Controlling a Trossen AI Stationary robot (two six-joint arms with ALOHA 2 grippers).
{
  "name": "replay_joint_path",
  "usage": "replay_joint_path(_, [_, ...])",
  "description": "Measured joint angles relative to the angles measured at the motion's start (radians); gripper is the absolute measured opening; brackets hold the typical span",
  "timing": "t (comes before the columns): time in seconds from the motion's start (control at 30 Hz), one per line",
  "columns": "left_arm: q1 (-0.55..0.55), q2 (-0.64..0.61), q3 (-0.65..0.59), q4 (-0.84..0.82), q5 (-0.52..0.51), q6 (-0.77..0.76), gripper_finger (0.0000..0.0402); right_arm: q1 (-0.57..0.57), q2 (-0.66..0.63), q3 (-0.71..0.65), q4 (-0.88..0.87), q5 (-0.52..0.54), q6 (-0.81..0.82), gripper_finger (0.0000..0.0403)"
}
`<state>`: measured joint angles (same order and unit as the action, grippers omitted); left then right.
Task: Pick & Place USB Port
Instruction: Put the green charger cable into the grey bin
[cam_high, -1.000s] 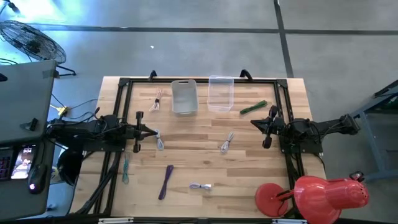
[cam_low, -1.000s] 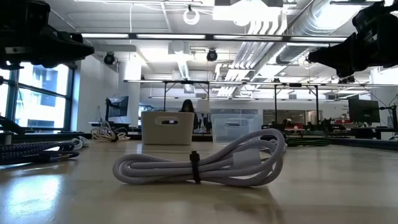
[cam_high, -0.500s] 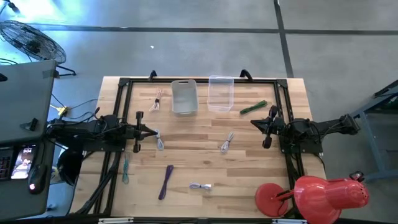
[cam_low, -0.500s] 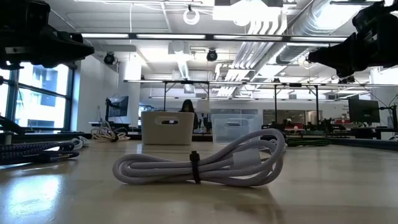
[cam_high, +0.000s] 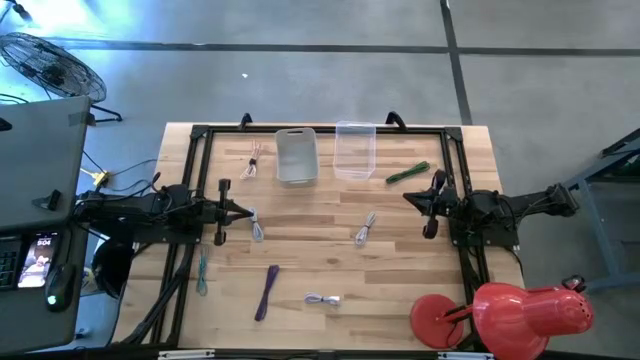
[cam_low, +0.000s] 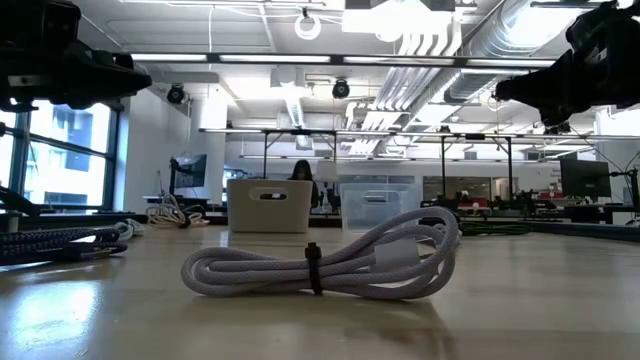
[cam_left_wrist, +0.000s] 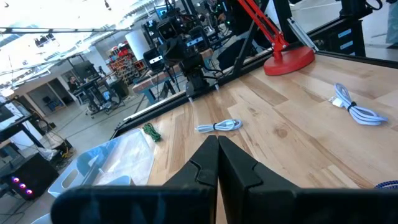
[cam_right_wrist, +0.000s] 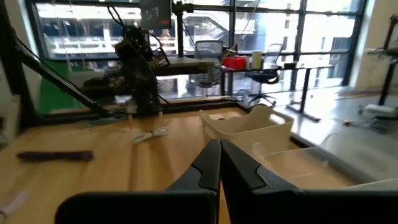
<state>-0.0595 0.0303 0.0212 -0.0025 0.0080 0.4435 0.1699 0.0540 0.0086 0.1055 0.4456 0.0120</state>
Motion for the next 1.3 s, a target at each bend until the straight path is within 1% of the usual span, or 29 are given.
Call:
replay_joint_path(0.1, [0.000, 0.000, 0.000, 0.000, 0.000, 0.000, 0.0000, -0.002, -0.001, 0.000, 0.030, 0.042, -0.023, 0.0000])
replay_joint_path(0.27, [0.000, 0.000, 0.000, 0.000, 0.000, 0.000, 0.0000, -0.002, 0.000, 0.006, 0.070, 0.053, -0.164, 0.0001])
replay_joint_path(0.37, [0.000, 0.000, 0.000, 0.000, 0.000, 0.000, 0.0000, -0.002, 0.010, 0.069, 0.032, 0.088, -0.169, 0.0009])
replay_joint_path(0.47, [0.000, 0.000, 0.000, 0.000, 0.000, 0.000, 0.0000, -0.002, 0.056, 0.173, -0.091, 0.163, -0.146, 0.0034])
replay_joint_path(0.57, [0.000, 0.000, 0.000, 0.000, 0.000, 0.000, 0.0000, -0.002, 0.139, 0.297, -0.215, 0.225, -0.123, 0.0071])
replay_joint_path(0.73, [0.000, 0.000, 0.000, 0.000, 0.000, 0.000, 0.0000, -0.002, 0.331, 0.523, -0.382, 0.317, -0.146, 0.0132])
replay_joint_path(0.83, [0.000, 0.000, 0.000, 0.000, 0.000, 0.000, 0.0000, -0.002, 0.443, 0.661, -0.495, 0.405, -0.168, 0.0158])
replay_joint_path(0.9, [0.000, 0.000, 0.000, 0.000, 0.000, 0.000, 0.0000, -0.002, 0.512, 0.750, -0.579, 0.442, -0.172, 0.0171])
replay_joint_path(1.03, [0.000, 0.000, 0.000, 0.000, 0.000, 0.000, 0.0000, -0.006, 0.633, 0.916, -0.734, 0.463, -0.177, 0.0180])
replay_joint_path(1.17, [0.000, 0.000, 0.000, 0.000, 0.000, 0.000, 0.0000, -0.055, 0.743, 1.074, -0.897, 0.459, -0.141, 0.0181])
replay_joint_path(1.23, [0.000, 0.000, 0.000, 0.000, 0.000, 0.000, 0.0000, -0.101, 0.791, 1.150, -0.988, 0.429, -0.104, 0.0181])
replay_joint_path(1.3, [0.000, 0.000, 0.000, 0.000, 0.000, 0.000, 0.0000, -0.162, 0.829, 1.219, -1.064, 0.372, -0.073, 0.0181])
